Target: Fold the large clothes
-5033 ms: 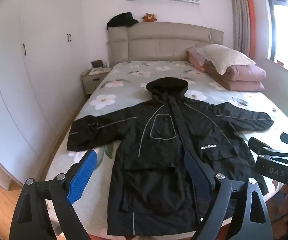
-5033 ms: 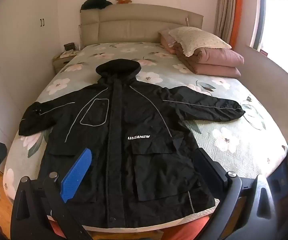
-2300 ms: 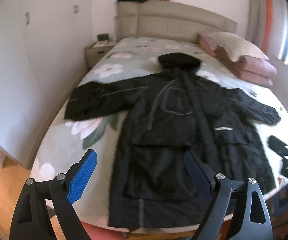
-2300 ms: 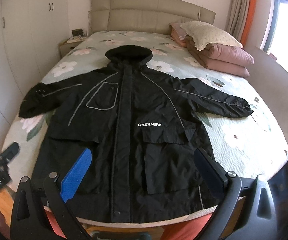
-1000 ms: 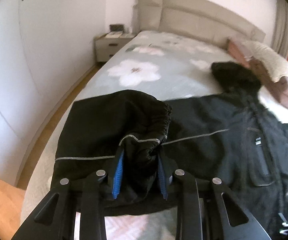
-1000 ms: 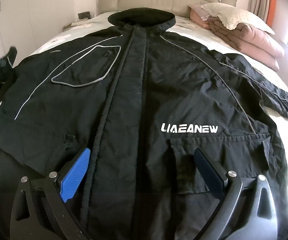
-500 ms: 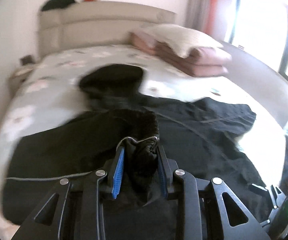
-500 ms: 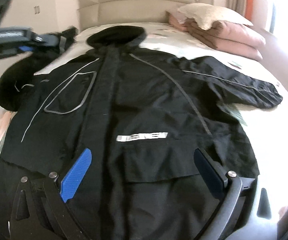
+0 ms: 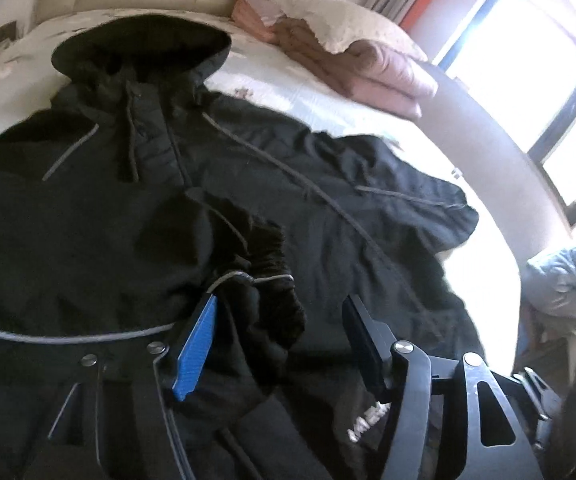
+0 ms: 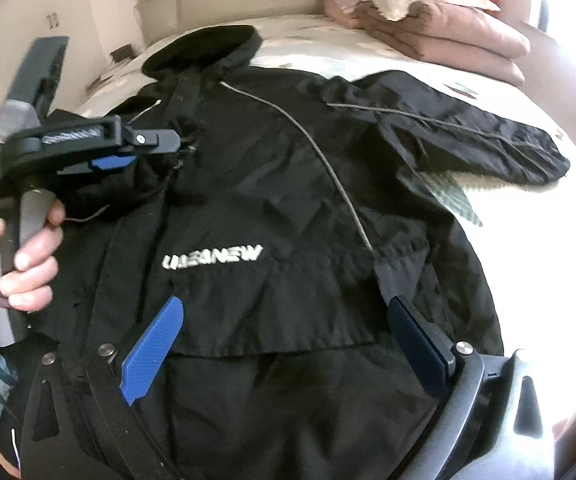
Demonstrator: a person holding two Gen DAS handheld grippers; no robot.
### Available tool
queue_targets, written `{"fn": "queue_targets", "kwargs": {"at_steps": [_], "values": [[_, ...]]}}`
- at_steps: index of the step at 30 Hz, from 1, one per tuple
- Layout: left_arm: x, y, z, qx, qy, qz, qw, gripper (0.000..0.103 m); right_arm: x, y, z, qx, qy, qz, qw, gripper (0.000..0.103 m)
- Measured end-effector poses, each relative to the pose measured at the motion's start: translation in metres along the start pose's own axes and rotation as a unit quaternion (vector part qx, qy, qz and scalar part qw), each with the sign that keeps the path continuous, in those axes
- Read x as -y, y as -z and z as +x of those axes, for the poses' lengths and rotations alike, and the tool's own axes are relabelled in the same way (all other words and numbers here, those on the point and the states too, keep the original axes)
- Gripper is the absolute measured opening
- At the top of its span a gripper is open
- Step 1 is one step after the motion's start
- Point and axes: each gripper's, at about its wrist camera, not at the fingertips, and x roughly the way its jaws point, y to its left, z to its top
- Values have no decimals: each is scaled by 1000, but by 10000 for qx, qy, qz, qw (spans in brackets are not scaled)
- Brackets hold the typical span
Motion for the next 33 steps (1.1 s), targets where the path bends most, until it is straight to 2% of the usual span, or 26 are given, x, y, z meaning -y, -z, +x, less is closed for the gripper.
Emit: {"fn": "queue_targets", "kwargs": {"at_steps": [3,4,7,9,12,17,20,23,26,29,31,33], "values": [[0,0,-35,214,232,-32,9995,65,-6,-21,-4,-41,-334,-79,9994,103],[0,1,-51,341,224,8,9992,66,-8,-34,-3,-83,-600,-29,9982,103],[-14,3,-89,645,-64,-3,9979,66,-15,-64,5,-183,-984,109,9949,99],[-33,5,-112,832,-339,-141,9959,66,-25,-87,20,-263,-1272,100,9915,87],[-63,9,-141,1040,-740,-427,9909,66,-39,-109,51,-538,-1622,210,9851,79],[-102,21,-177,1329,-894,-751,9842,66,-56,-126,115,-1088,-2026,826,9697,78],[-111,24,-185,1360,-1076,-729,9822,66,-65,-127,139,-1310,-2386,951,9575,47],[-118,26,-188,1393,-1249,-767,9794,66,-74,-131,129,-1058,-2193,623,9679,37],[-121,25,-189,1427,-1321,-781,9778,66,-63,-145,100,-539,-1763,385,9821,36],[-123,20,-179,1351,-1222,-811,9799,66,-26,-167,58,237,-1138,278,9928,35],[-119,14,-161,1173,-1201,-728,9831,66,-1,-180,41,507,-765,220,9955,35],[-116,9,-136,920,-1261,-612,9858,66,19,-186,37,587,-458,192,9970,35]]}}
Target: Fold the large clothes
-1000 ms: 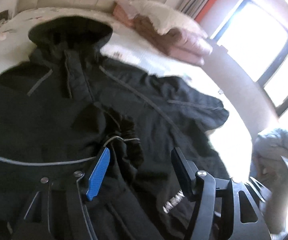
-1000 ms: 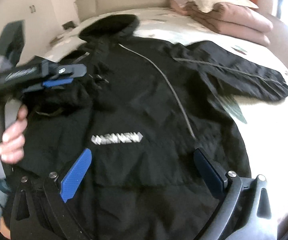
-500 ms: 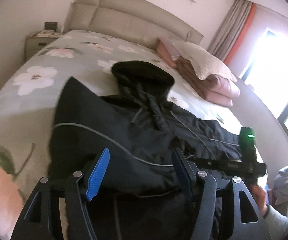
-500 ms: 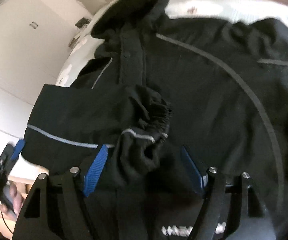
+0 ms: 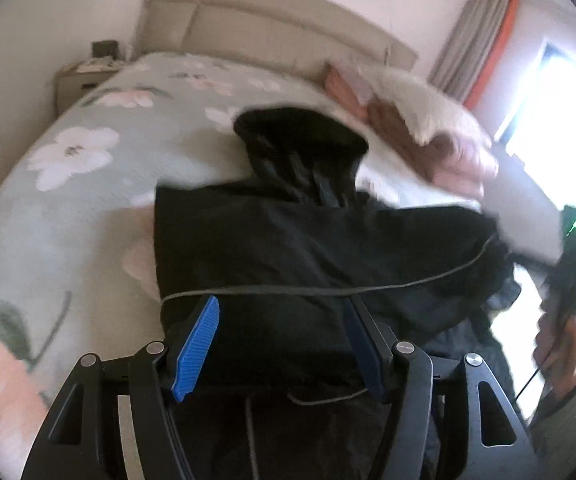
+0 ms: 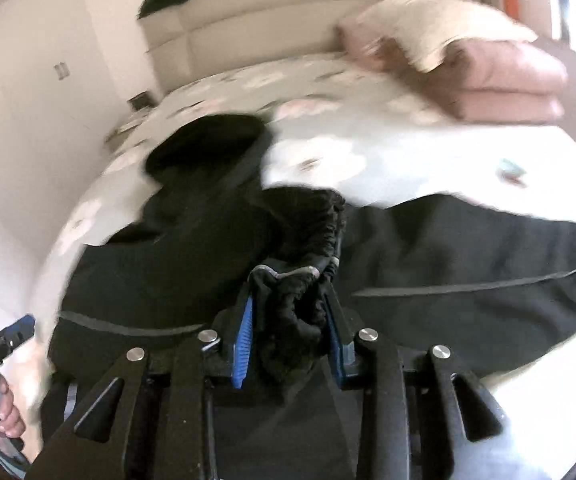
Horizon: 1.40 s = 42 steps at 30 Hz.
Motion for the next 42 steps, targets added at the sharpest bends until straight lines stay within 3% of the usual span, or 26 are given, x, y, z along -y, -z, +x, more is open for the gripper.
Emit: {"fn": "queue_targets", "kwargs": {"at_steps": [3,5,7,9,11,14,16,22,24,26,29,31,34,36,40,42], "values": [[16,7,44,-459,-225,286,9983,66,24,5,26,-240,578,-239,9977,35],[17,15,75,-853,-464,357,9946,66,42,19,44,-549,609,-267,9963,35],[18,23,89,-957,-695,509,9917,66,53,38,79,-946,638,-256,9931,35],[21,26,89,-887,-832,692,9902,66,61,53,97,-1031,565,-256,9927,35],[20,27,90,-847,-884,813,9891,66,62,63,96,-738,547,-246,9955,35],[15,28,89,-710,-844,852,9902,66,65,62,91,-767,474,-120,9959,41],[20,35,88,-556,-863,933,9903,66,68,61,76,-815,515,11,9953,52],[23,45,82,-312,-831,906,9919,66,42,40,5,33,-61,-118,9999,61],[24,46,81,-291,-826,909,9920,66,24,41,11,-99,-173,-340,9992,61],[23,46,81,-266,-765,862,9930,66,5,48,35,-353,31,-608,9975,61],[21,48,80,-193,-683,823,9941,67,5,79,88,-1094,302,-560,9920,60],[21,50,79,-163,-669,831,9942,67,4,85,83,-742,274,-601,9950,60],[19,50,80,-127,-599,784,9950,68,4,83,79,-780,253,-540,9952,58],[18,51,80,-120,-587,773,9952,68,9,80,69,-734,123,-433,9963,53],[23,52,82,-102,-724,887,9934,68,55,66,25,-403,-430,112,9982,52],[24,52,82,-102,-744,893,9932,69,85,62,5,-268,-30,234,9994,59]]}}
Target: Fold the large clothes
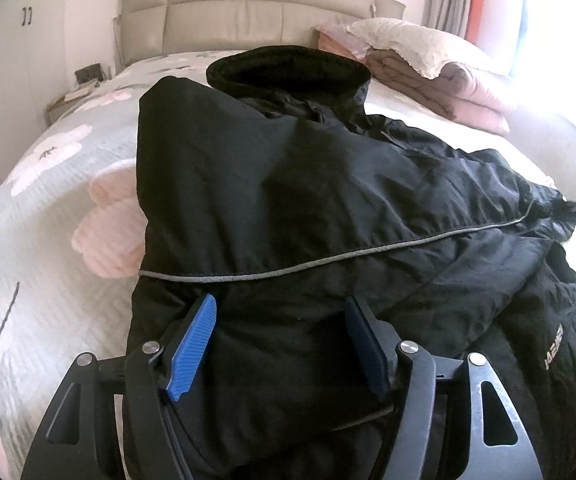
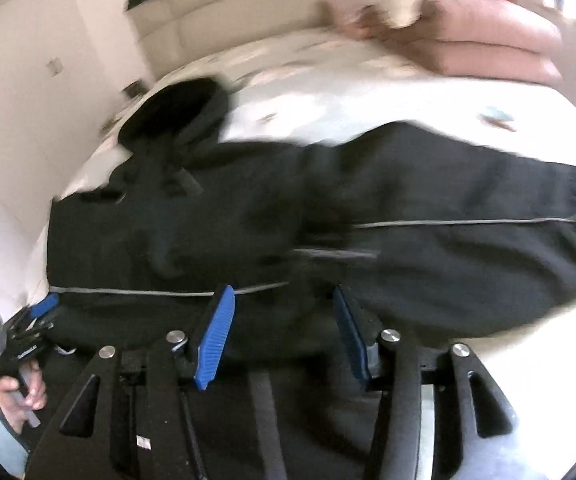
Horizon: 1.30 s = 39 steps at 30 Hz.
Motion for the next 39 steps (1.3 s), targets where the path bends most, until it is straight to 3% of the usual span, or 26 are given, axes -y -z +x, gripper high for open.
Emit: {"fn": "queue_targets", "kwargs": {"at_steps": [2,5,10,13,18,21,25,26,27,32,37,39], "values": [[0,0,0,-2,0,-3,10000,69,26,-2,-14,69,413,70,9991,61],[1,0,0,-3,-17,8,10000,69,100,-2,-28,78,867,570,9946,61],[5,-1,2,-5,-153,86,9998,70,208,-3,-41,270,1521,1306,9793,65],[7,-1,2,3,-212,101,9997,71,270,-1,-41,258,1516,1941,9689,66],[9,-1,4,-2,-282,131,9995,71,335,-4,-23,218,1163,2871,9506,67],[9,-2,5,-6,-305,135,9994,72,357,-5,-9,255,998,3193,9420,69],[9,-2,5,-6,-320,141,9994,72,365,-24,6,357,981,3082,9456,65],[9,-2,5,-7,-328,145,9994,72,364,-28,9,348,978,3052,9466,43],[10,-2,5,-8,-338,149,9993,72,361,-34,9,290,1086,2920,9498,14],[11,-2,5,-6,-354,153,9993,72,336,-37,-27,786,1384,2348,9589,12],[11,-2,5,-7,-361,160,9992,72,342,-22,12,75,1823,2459,9520,12],[11,-2,5,-9,-358,158,9992,72,337,-24,15,113,2001,2355,9510,12]]}}
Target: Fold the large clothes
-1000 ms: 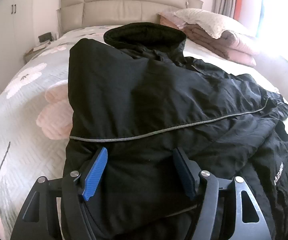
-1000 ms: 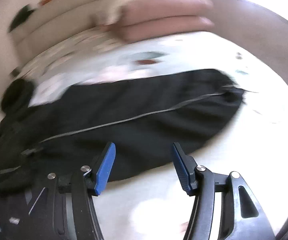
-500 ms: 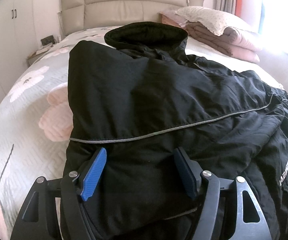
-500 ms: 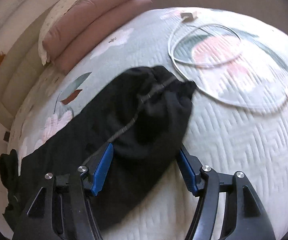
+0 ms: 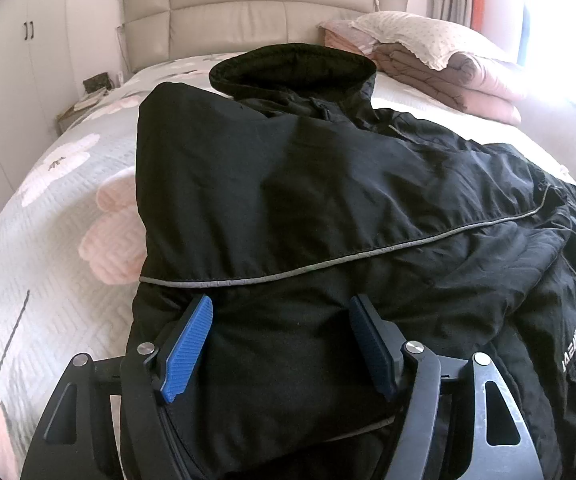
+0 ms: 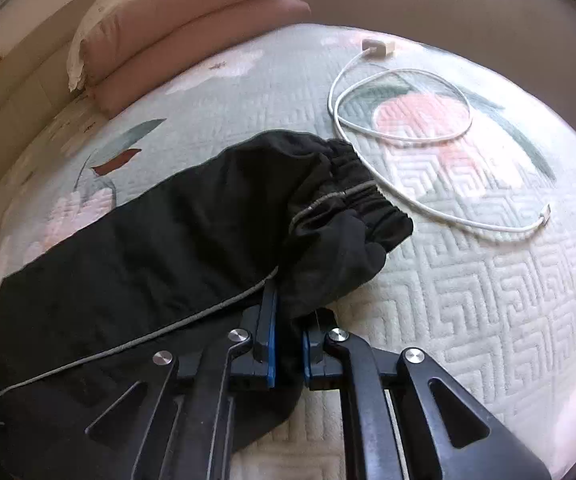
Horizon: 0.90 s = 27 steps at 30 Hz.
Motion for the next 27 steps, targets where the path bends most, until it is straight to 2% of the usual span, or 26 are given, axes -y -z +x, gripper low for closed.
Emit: {"fn": "queue_targets", "kwargs": {"at_steps": [2,5,7,10,12,15,17,20,22,27], "values": [[0,0,0,-1,-5,1,10000,72,-13,-4,-4,-65,231,-138,9996,12],[0,0,0,1,-9,4,10000,72,-30,-6,-36,200,-19,-364,9991,12],[0,-1,0,-10,-28,17,10000,72,-51,-6,-76,473,-358,-616,9963,12],[1,-6,-1,-104,-81,32,9999,72,-101,-1,-130,605,-910,-1092,9880,11],[0,-12,-8,-126,-83,-127,9998,72,-131,9,-166,721,-1155,-1451,9800,11],[-5,-20,-33,25,332,-517,9981,72,-199,32,-225,816,-1716,-2098,9591,11],[-5,-25,-54,197,418,-520,9976,72,-233,47,-249,819,-1939,-2397,9478,11],[-5,-30,-86,376,329,-251,9984,72,-302,86,-282,726,-2371,-2954,9226,11],[-9,-32,-103,391,132,-88,9991,72,-337,112,-292,590,-2609,-3136,9111,11],[-32,-29,-134,535,-10,-67,9985,72,-437,194,-307,418,-2953,-3823,8746,11]]}}
